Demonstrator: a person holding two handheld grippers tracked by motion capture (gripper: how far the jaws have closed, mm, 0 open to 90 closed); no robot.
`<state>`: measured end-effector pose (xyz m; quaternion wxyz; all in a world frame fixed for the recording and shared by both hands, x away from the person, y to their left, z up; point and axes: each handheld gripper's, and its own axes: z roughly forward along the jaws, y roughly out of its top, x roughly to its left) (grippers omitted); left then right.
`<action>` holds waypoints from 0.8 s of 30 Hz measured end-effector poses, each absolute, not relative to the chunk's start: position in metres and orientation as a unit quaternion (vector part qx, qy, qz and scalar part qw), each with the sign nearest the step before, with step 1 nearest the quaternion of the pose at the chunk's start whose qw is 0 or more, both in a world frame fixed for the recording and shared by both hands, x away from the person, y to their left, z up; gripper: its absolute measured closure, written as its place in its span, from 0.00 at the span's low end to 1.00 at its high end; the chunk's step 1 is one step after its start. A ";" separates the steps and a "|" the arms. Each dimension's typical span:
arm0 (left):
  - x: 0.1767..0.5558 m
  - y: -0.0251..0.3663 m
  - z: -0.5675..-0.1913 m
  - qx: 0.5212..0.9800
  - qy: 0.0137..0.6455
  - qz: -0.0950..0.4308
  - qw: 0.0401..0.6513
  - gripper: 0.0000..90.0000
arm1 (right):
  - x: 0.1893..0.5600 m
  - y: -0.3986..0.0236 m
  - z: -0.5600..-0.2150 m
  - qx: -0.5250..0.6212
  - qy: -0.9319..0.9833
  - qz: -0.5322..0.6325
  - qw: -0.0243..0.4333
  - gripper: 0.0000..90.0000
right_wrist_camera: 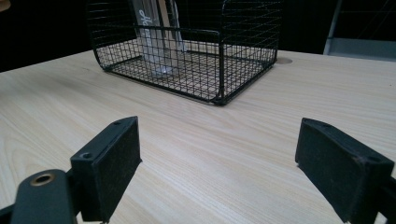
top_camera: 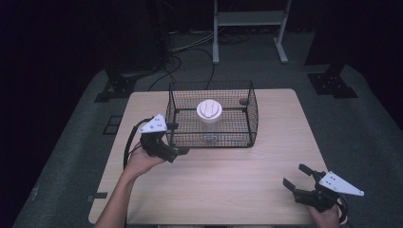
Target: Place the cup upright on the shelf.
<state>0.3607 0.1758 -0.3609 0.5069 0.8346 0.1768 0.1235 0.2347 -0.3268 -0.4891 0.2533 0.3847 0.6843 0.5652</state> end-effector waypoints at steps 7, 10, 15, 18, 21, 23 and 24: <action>0.353 0.182 -0.377 0.835 0.187 0.119 0.504 0.01 | 0.235 -0.326 -0.489 0.386 0.685 0.564 0.252 0.15; 0.349 0.184 -0.380 0.835 0.187 0.121 0.503 0.01 | 0.235 -0.325 -0.489 0.385 0.686 0.563 0.252 0.15; 0.343 0.186 -0.385 0.836 0.187 0.126 0.501 0.01 | 0.235 -0.325 -0.489 0.384 0.686 0.563 0.252 0.15; 0.337 0.189 -0.394 0.835 0.191 0.126 0.500 0.01 | 0.233 -0.326 -0.489 0.386 0.685 0.563 0.255 0.15; 0.334 0.190 -0.398 0.834 0.195 0.126 0.501 0.01 | 0.233 -0.327 -0.489 0.387 0.684 0.563 0.256 0.15; 0.332 0.192 -0.401 0.832 0.197 0.125 0.503 0.01 | 0.233 -0.327 -0.489 0.387 0.684 0.563 0.256 0.15; 0.331 0.192 -0.402 0.831 0.199 0.126 0.504 0.01 | 0.233 -0.326 -0.489 0.386 0.684 0.563 0.256 0.15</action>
